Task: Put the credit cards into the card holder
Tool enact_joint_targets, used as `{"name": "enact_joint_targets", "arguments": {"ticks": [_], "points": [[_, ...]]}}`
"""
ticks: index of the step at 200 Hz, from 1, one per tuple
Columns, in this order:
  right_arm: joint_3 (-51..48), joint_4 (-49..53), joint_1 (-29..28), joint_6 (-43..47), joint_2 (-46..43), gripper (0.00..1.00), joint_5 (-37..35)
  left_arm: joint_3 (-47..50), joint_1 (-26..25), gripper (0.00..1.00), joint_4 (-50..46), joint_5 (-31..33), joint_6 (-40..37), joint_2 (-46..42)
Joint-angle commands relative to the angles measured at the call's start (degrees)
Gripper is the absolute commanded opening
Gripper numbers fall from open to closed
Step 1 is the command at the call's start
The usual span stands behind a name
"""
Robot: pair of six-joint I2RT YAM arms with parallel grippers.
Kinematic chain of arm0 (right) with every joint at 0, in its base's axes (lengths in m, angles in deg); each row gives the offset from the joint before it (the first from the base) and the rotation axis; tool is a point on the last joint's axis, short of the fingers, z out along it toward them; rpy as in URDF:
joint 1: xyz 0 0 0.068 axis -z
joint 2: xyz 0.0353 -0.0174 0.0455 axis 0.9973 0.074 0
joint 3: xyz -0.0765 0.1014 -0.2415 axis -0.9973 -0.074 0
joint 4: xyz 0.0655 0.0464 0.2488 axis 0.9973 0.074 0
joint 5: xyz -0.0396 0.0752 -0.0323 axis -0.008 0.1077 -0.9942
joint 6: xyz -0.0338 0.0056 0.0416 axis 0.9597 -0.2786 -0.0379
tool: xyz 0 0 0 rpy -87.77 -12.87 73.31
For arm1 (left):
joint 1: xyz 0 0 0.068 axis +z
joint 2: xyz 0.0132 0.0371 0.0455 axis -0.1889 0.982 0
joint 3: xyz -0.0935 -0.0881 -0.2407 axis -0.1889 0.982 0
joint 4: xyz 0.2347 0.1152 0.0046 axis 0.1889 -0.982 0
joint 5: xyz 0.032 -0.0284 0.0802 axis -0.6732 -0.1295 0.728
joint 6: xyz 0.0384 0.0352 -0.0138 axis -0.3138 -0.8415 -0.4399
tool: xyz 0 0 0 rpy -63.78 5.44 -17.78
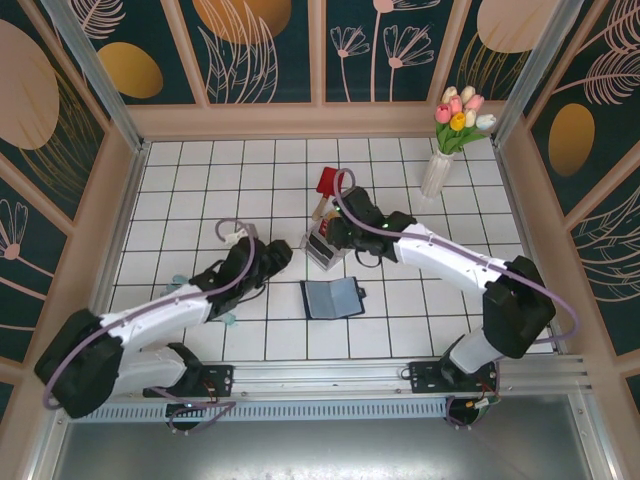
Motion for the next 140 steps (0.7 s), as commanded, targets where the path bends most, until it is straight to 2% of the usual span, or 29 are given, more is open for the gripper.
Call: {"name": "enact_joint_targets", "arguments": {"ticks": [1, 31, 46, 85, 122, 140], "points": [[-0.1, -2.3, 2.6, 7.8, 2.5, 0.34, 9.2, -4.3, 1.6, 0.57, 7.6, -8.6, -1.3, 6.2], [3.4, -0.7, 2.8, 13.8, 6.6, 0.31, 8.9, -6.4, 3.6, 0.5, 12.1, -12.8, 2.6, 14.2], [4.9, 0.6, 2.8, 14.9, 8.2, 0.31, 5.9, -6.8, 4.9, 0.46, 15.1, -14.3, 4.6, 17.6], [7.1, 2.3, 3.1, 17.5, 8.7, 0.34, -0.8, -11.1, 5.9, 0.45, 14.7, -16.5, 4.7, 24.0], [7.3, 0.9, 2.7, 21.6, 9.3, 0.34, 8.6, -13.2, 6.6, 0.41, 12.4, -15.4, 3.9, 26.9], [7.6, 0.7, 1.4, 22.4, 10.5, 0.34, 7.9, -12.5, 7.3, 0.38, 13.3, -15.4, 4.4, 27.5]]}}
